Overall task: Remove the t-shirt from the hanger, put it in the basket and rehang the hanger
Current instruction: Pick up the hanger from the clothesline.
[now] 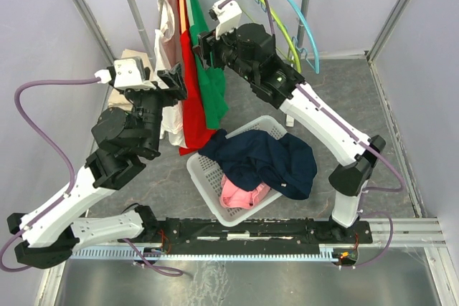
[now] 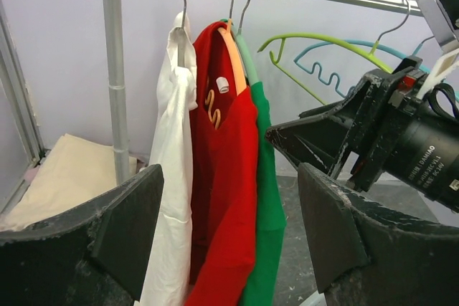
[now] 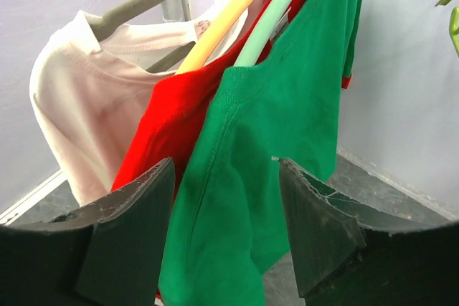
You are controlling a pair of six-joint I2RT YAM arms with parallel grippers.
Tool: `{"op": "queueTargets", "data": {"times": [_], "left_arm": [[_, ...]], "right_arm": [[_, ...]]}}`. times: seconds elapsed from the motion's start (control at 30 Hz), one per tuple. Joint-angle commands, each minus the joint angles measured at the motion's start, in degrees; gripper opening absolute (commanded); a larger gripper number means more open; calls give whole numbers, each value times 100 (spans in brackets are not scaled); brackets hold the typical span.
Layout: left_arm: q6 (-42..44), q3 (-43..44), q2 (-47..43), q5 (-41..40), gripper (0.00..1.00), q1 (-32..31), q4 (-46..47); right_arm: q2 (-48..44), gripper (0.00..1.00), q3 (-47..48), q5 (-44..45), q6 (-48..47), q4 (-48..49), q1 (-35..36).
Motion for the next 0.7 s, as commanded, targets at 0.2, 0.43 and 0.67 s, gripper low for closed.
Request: {"op": "queueTargets", "data": {"times": [0.2, 0.43, 0.67], "left_arm": [[316, -223, -279, -196, 81, 39, 589], [359, -287, -355, -223, 82, 46, 632], [395, -323, -302, -218, 82, 46, 719]], "right_arm": [[475, 66, 695, 231, 43, 269, 24], [788, 62, 981, 465, 171, 325, 42], [834, 49, 965, 1074, 194, 429, 53]]}}
